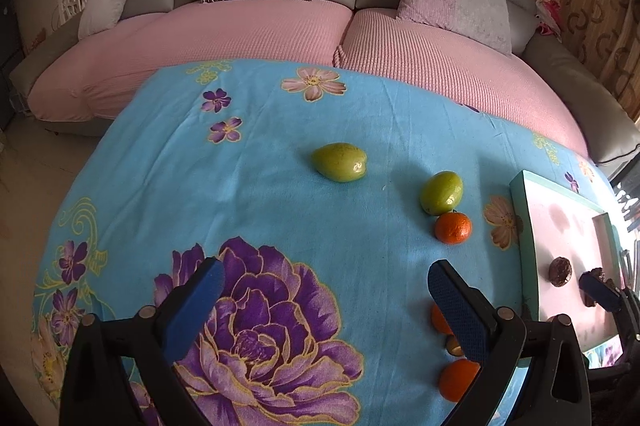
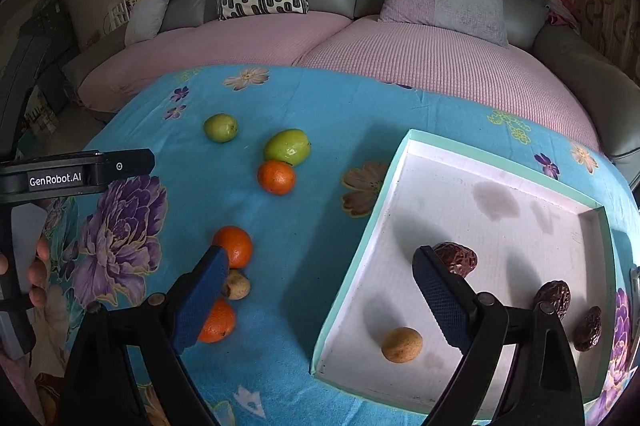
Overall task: Organize fruits
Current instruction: 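Lift both open grippers away from the tray toward the fruit row, then grasp an orange with the right gripper while the left gripper grasps another orange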
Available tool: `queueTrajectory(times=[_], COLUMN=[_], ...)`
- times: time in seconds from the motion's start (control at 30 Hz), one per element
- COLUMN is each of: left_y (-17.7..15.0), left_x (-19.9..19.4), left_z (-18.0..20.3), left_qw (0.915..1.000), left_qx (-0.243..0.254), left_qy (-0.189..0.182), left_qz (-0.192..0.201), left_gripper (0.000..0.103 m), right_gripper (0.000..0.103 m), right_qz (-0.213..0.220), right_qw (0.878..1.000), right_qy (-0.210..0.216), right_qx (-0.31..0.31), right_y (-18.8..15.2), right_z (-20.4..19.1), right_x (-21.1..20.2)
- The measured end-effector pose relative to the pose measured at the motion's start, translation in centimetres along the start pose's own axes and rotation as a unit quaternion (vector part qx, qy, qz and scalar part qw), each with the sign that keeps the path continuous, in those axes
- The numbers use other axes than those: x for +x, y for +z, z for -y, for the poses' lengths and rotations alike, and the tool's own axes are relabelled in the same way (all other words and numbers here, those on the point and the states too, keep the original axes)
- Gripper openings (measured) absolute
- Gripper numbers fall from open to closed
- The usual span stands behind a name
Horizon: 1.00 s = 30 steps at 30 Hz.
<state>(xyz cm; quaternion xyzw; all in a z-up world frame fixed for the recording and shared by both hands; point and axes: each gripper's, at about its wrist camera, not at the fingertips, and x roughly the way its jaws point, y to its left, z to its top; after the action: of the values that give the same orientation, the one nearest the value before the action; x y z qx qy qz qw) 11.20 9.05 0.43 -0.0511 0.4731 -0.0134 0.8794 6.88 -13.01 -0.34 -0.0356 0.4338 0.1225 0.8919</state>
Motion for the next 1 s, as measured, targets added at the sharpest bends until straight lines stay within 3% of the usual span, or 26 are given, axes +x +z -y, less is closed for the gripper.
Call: queueTrajectory(times=[0.3,0.53,0.6,0.63,0.8,0.87,1.0], left_y=[-0.2,-0.3,-0.3,-0.3,-0.4,-0.4,-0.4], left_x=[1.1,1.6,1.7,1.8,2.0,2.1,2.2], left_z=[-1.1,-1.3,-1.4,-1.5,-1.3,-1.2,-1.0], left_qw=[0.9997,0.9995,0.9994,0.9993,0.9993,0.9992,0.9990], left_qx=[-0.017,-0.021,-0.025,-0.027,-0.025,-0.024,-0.027], left_qy=[0.000,-0.004,-0.004,-0.004,-0.007,-0.008,-0.012], left_qz=[-0.017,-0.024,-0.025,-0.026,-0.028,-0.030,-0.032], left_gripper=[0.103,0.103,0.103,0.103,0.103,0.103,0.103], right_gripper=[0.093,0.092,0.081,0.069,0.052,0.040,0.038], right_qz=[-0.072,-0.089,-0.094,-0.097,-0.103,-0.100,-0.095], right_qw=[0.995,0.993,0.992,0.992,0.990,0.990,0.990], right_qy=[0.034,0.030,0.027,0.027,0.038,0.045,0.048], right_qx=[-0.059,-0.077,-0.078,-0.077,-0.088,-0.091,-0.094], right_y=[-1.6,-2.5,-2.6,-2.6,-2.8,-2.8,-2.7], right_z=[-5.2,-6.7,-6.6,-6.6,-7.0,-7.2,-7.3], right_x=[3.0,4.1,4.3,4.4,4.4,4.2,3.8])
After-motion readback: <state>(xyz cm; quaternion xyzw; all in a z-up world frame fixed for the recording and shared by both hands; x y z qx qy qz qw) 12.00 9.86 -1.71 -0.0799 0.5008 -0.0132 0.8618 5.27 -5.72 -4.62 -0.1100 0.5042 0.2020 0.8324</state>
